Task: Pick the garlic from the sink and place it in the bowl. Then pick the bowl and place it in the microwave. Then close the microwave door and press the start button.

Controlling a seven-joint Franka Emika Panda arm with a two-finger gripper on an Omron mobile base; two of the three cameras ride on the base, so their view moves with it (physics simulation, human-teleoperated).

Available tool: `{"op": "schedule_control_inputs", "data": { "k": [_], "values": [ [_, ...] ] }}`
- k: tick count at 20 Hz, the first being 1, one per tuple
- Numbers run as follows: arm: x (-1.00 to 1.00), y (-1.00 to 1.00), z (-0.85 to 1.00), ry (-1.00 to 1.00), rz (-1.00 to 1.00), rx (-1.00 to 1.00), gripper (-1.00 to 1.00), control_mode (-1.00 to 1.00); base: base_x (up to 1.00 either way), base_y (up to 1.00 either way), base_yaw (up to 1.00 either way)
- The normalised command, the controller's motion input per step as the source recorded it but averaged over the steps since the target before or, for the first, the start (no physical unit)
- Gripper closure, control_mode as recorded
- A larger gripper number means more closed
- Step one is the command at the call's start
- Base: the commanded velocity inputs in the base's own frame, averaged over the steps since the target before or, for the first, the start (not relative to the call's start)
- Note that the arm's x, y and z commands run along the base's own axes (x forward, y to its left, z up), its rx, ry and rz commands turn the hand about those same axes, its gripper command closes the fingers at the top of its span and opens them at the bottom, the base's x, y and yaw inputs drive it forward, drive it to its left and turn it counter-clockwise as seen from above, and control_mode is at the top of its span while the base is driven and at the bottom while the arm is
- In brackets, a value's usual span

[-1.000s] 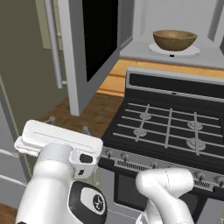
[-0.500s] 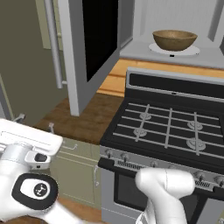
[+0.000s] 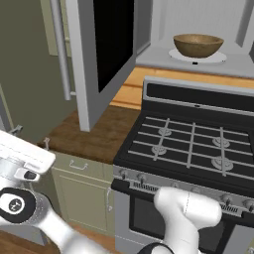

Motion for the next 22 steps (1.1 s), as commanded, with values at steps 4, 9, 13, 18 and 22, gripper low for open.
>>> {"op": "schedule_control_inputs", "data": {
  "k": [4, 9, 13, 18, 22],
  "values": [
    [0.76, 0.26, -0.03, -0.22, -0.10, 0.00, -1.00, -1.00, 0.00, 0.00, 0.00],
    [0.93, 0.19, -0.03, -0.05, -0.06, 0.01, -1.00, -1.00, 0.00, 0.00, 0.00],
    [0.84, 0.34, -0.02, 0.00, -0.05, 0.01, -1.00, -1.00, 0.00, 0.00, 0.00],
    [0.50, 0.03, -0.01, -0.04, 0.00, 0.07, -1.00, -1.00, 0.00, 0.00, 0.00],
    [0.00, -0.54, 0.30, -0.19, 0.00, 0.18, -1.00, -1.00, 0.00, 0.00, 0.00]
  ]
}}
